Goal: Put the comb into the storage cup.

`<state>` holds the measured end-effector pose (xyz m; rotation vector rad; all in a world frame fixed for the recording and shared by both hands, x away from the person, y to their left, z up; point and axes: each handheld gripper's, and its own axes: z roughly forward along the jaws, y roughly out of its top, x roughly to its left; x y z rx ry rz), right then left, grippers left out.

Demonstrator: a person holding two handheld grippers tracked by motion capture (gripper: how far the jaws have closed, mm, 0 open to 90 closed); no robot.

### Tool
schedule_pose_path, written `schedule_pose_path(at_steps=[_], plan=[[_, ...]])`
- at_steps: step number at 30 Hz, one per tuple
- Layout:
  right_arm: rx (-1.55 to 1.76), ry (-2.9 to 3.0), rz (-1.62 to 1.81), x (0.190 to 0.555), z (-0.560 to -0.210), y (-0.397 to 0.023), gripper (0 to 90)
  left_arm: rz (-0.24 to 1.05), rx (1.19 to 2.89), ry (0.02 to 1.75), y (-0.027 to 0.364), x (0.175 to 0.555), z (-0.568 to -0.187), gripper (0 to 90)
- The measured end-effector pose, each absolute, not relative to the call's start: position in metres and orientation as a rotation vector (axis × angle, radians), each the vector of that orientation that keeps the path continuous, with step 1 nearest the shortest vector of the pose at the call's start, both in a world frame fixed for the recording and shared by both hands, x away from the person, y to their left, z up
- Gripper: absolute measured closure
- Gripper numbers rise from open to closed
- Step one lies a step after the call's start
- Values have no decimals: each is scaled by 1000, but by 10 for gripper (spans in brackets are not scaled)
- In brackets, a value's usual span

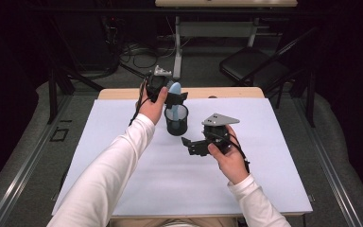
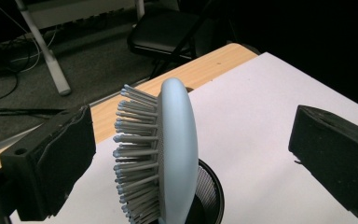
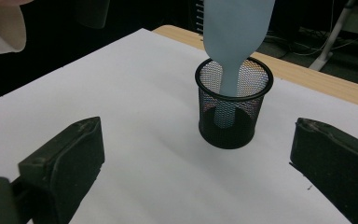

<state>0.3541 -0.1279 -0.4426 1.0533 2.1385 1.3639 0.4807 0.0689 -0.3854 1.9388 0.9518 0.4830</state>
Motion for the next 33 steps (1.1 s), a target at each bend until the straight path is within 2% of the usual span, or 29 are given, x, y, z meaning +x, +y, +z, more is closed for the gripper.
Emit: schedule_pose_path(at_steps=[17, 33], plan=[[1054, 2139, 1363, 354, -443, -128, 25, 507, 1952, 934, 66, 468, -377, 6], [1060, 2141, 1358, 355, -443, -128, 25, 532, 1922, 995, 86, 468, -371, 6]])
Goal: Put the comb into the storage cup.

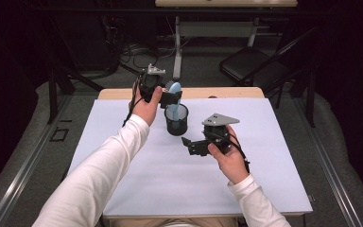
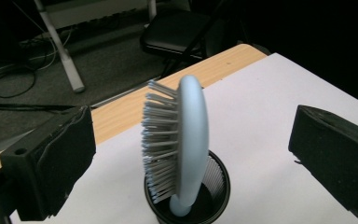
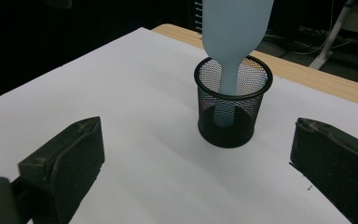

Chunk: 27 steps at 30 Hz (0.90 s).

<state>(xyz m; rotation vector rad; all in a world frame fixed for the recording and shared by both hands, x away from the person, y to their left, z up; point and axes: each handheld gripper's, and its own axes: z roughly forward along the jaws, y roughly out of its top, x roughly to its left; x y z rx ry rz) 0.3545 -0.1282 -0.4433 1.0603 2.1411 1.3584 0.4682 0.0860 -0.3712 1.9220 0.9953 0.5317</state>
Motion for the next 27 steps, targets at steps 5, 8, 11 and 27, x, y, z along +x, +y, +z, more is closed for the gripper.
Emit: schedule_pose_path(at_steps=[5, 8, 11, 27], plan=[[1060, 2139, 1360, 355, -443, -129, 25, 543, 1919, 1009, 96, 467, -368, 6], [1062, 2141, 1358, 355, -444, -128, 25, 547, 1912, 1017, 103, 467, -367, 6], [1061, 2141, 1356, 355, -444, -128, 25, 557, 1908, 1026, 110, 466, -367, 6], [1077, 2136, 1355, 358, -445, -133, 25, 540, 1874, 1098, 147, 461, -374, 6]])
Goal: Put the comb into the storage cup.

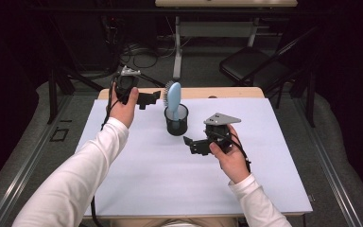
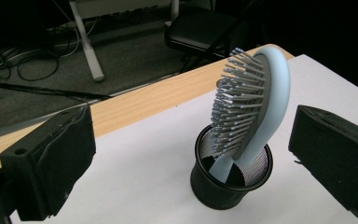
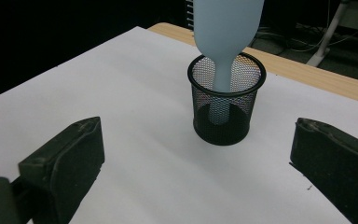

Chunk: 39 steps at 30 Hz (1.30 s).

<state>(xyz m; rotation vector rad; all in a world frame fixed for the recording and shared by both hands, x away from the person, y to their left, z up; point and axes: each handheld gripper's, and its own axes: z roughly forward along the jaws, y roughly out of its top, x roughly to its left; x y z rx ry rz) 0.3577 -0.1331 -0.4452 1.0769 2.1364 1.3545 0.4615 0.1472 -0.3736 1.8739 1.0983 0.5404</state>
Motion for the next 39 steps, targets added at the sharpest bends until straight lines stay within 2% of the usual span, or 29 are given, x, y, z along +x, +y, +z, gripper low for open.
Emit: schedule_pose_path(at_steps=[39], plan=[[1133, 2102, 1318, 359, -446, -145, 23, 539, 1870, 1128, 185, 426, -379, 6]])
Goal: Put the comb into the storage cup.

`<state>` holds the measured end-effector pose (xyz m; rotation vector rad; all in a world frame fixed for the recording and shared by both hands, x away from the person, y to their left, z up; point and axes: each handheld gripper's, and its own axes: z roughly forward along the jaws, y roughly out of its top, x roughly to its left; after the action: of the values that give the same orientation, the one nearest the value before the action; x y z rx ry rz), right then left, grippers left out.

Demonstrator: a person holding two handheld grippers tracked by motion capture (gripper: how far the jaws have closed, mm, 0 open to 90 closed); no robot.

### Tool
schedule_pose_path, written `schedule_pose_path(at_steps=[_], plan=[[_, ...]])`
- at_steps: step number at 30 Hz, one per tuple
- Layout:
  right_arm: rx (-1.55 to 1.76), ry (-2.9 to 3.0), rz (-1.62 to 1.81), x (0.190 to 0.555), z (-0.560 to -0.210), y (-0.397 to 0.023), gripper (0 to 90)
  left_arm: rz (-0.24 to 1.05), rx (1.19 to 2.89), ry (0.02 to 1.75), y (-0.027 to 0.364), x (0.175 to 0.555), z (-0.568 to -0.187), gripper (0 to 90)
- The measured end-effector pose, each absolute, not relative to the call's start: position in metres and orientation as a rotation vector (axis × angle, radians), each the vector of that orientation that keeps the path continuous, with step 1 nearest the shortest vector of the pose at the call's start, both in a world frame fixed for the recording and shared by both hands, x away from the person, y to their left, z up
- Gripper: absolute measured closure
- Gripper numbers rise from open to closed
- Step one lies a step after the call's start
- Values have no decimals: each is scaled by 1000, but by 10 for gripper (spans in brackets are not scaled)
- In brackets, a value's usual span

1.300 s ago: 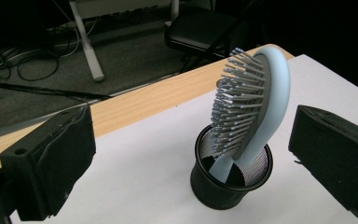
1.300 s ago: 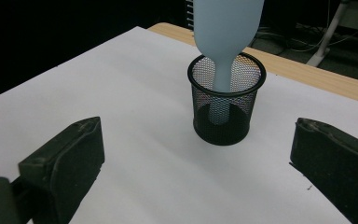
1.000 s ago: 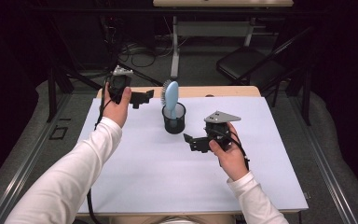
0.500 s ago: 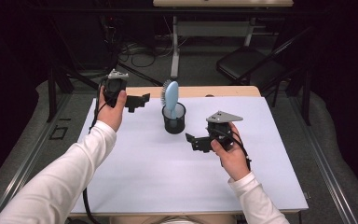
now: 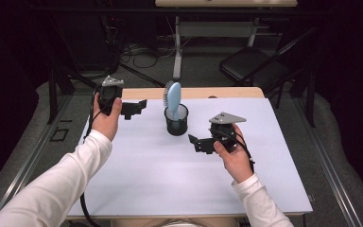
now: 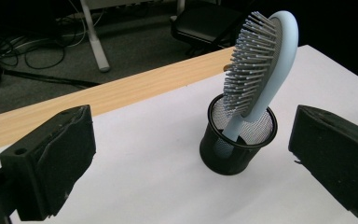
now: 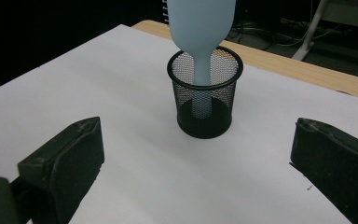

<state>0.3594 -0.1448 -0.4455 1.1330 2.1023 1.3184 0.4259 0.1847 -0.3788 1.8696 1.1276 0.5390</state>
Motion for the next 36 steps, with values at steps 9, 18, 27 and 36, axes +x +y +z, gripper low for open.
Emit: schedule_pose_path(at_steps=[9, 18, 27, 36], plan=[[1158, 2080, 1285, 354, -450, -152, 13, 514, 1858, 1136, 197, 413, -389, 6], [1195, 2031, 1255, 348, -458, -169, 1, 502, 1871, 1157, 208, 402, -406, 6], [1215, 2000, 1233, 336, -470, -186, 0, 475, 1833, 1174, 219, 387, -426, 6], [1254, 1957, 1198, 328, -477, -205, 0, 482, 1801, 1194, 230, 372, -447, 6]])
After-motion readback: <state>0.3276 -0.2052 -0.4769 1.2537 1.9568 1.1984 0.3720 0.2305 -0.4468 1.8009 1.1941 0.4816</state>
